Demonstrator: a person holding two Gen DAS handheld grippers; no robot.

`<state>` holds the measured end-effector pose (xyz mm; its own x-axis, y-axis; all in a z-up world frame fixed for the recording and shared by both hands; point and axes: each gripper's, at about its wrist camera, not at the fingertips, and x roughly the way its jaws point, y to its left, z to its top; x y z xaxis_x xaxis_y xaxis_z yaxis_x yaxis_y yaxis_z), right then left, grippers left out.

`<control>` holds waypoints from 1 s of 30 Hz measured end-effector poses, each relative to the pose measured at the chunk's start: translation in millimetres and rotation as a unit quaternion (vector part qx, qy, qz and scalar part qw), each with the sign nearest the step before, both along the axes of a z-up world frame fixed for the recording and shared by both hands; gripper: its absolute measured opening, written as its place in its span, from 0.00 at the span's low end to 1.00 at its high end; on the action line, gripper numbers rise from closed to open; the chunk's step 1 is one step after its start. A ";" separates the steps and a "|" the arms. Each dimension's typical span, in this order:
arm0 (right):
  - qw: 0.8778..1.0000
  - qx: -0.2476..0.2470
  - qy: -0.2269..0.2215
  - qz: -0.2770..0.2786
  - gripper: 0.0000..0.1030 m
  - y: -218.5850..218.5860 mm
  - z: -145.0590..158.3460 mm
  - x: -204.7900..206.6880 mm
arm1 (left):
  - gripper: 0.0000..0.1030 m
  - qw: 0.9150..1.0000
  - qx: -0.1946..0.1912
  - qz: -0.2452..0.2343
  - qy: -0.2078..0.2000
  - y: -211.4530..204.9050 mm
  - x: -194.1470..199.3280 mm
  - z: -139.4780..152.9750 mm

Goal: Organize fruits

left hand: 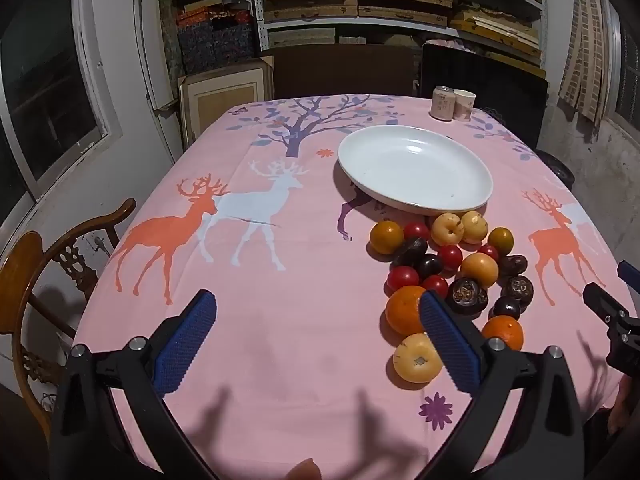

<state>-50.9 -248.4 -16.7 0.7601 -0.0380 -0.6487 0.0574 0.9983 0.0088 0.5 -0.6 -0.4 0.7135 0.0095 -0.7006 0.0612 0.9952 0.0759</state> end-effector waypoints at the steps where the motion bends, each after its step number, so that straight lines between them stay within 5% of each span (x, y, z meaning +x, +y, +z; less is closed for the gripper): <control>1: 1.000 0.000 -0.001 -0.001 0.97 -3.2 0.7 -1.2 | 0.96 1.000 0.000 0.000 -0.003 0.0 -0.3 0.2; 30: 1.000 -0.003 -0.005 0.002 0.97 5.4 5.5 -3.1 | 0.96 1.000 -0.006 0.006 -0.011 2.0 -5.6 6.3</control>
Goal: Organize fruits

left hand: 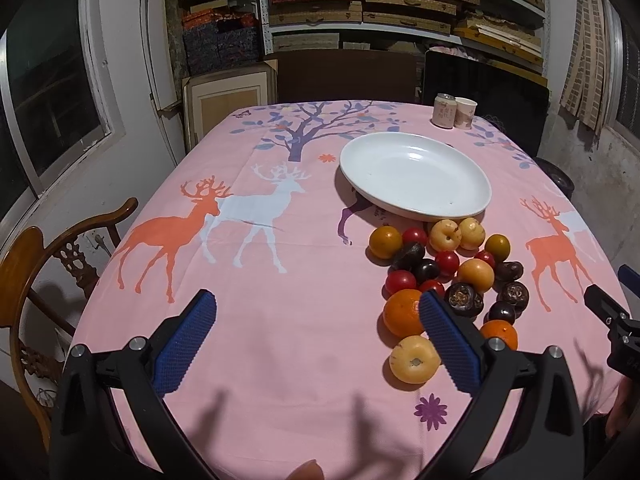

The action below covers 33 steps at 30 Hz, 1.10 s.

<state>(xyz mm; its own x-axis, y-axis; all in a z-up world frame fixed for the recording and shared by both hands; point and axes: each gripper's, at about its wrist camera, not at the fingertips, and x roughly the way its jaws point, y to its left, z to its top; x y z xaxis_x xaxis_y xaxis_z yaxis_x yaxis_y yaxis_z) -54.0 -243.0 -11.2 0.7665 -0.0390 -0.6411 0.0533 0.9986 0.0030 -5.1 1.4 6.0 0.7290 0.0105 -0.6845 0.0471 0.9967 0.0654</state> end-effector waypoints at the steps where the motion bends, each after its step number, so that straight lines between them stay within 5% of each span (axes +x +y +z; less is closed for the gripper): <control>1: 1.000 0.000 0.000 0.001 0.97 0.2 0.1 -0.1 | 0.96 1.000 0.000 0.000 0.000 0.4 0.2 -0.4; 33: 1.000 -0.020 -0.011 -0.002 0.97 8.2 -0.2 -5.7 | 0.96 1.000 0.001 -0.006 -0.001 -2.7 -4.2 -6.0</control>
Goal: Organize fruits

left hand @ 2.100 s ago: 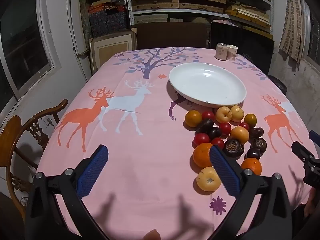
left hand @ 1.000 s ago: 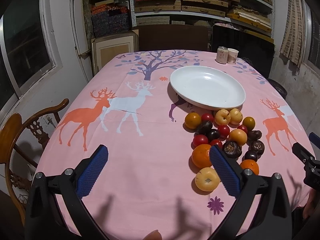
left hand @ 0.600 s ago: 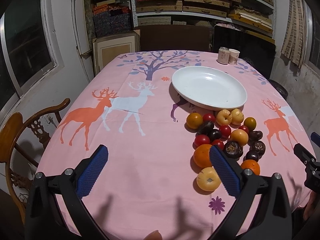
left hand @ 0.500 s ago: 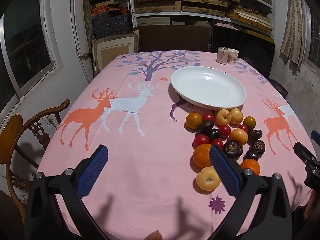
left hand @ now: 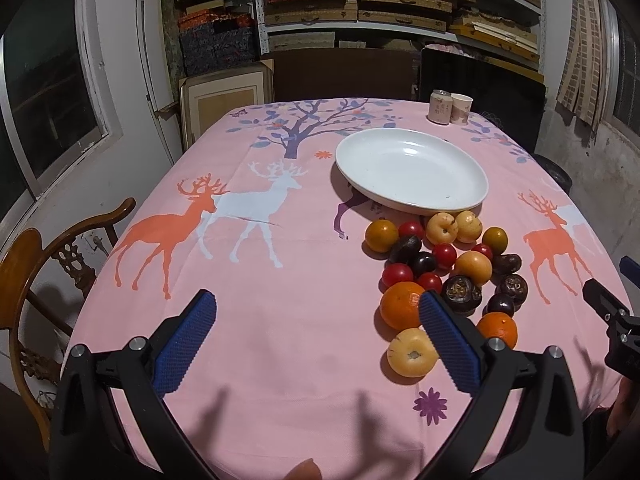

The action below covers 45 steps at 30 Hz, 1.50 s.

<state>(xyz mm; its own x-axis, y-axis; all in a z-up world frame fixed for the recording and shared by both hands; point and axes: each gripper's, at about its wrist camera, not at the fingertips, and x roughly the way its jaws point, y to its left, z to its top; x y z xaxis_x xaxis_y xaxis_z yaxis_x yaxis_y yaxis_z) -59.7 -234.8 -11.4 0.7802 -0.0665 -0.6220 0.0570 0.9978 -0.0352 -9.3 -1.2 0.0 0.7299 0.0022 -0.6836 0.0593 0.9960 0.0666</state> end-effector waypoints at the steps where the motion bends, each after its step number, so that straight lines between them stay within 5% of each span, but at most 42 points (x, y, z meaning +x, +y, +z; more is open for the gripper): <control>1: 1.000 0.000 -0.001 0.000 0.97 -0.1 0.7 -0.6 | 0.96 1.000 0.000 -0.001 0.001 -0.1 -0.1 -0.5; 29: 1.000 -0.003 0.000 0.003 0.97 1.1 -0.4 -0.7 | 0.96 0.999 -0.001 -0.020 0.024 -8.6 -0.1 -15.9; 34: 1.000 -0.001 -0.001 -0.001 0.97 -1.8 -1.1 -2.0 | 0.96 0.999 0.010 -0.045 0.029 -16.9 -9.6 -29.9; 40: 1.000 0.006 0.002 -0.004 0.97 -6.7 -5.6 -1.8 | 0.96 0.995 0.020 -0.062 0.081 -30.4 -6.0 -64.1; 45: 1.000 0.005 0.005 -0.006 0.97 -10.7 -10.3 -1.6 | 0.96 0.993 0.040 -0.082 0.073 -51.8 6.6 -80.7</control>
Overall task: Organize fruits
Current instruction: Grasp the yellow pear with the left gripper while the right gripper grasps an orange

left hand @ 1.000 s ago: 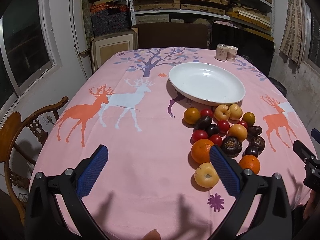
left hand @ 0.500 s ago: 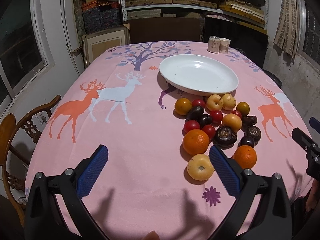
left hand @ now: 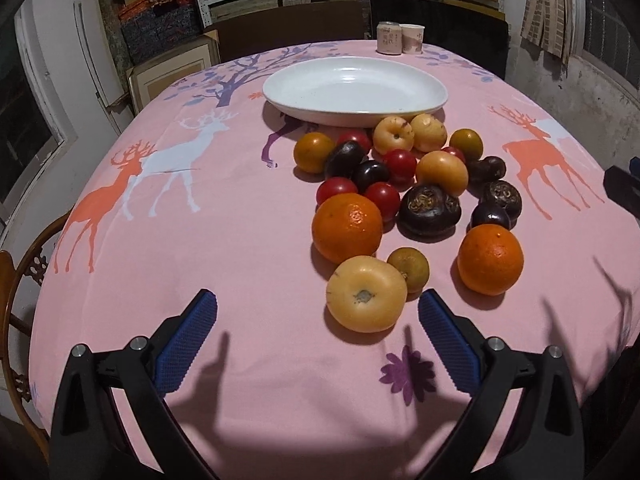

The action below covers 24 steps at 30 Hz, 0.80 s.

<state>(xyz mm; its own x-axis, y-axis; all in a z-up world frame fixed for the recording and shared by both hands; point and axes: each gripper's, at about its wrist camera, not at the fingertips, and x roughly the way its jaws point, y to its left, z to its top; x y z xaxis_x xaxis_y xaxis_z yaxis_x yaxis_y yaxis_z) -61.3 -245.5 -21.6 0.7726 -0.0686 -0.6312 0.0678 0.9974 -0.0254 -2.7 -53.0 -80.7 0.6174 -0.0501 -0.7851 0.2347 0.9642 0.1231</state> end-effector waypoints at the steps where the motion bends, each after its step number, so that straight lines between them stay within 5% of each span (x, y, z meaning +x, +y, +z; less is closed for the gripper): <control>1: 1.000 0.001 0.001 -0.002 0.97 -2.4 -0.9 0.1 | 0.96 1.000 0.002 -0.003 0.008 -2.6 2.5 -3.8; 3: 1.000 0.003 0.001 -0.006 0.97 -6.3 -2.2 0.1 | 0.90 1.000 0.003 -0.012 0.019 -7.0 4.1 -10.4; 4: 1.000 0.004 0.001 -0.009 0.97 -8.4 -2.8 0.0 | 0.75 1.000 0.007 -0.014 0.018 -8.8 3.9 -12.2; 8: 1.000 0.011 0.005 -0.014 0.97 -14.1 -6.9 1.9 | 0.44 0.999 -0.029 -0.034 0.026 -7.4 7.0 -18.0; 14: 1.000 -0.001 0.022 0.016 0.97 -1.9 -17.9 4.1 | 0.41 0.999 -0.019 -0.044 0.003 -8.6 -5.2 -12.8; 24: 0.988 -0.028 0.056 0.139 0.97 73.9 -47.0 10.7 | 0.41 0.999 -0.031 0.006 -0.037 32.7 -16.1 17.5</control>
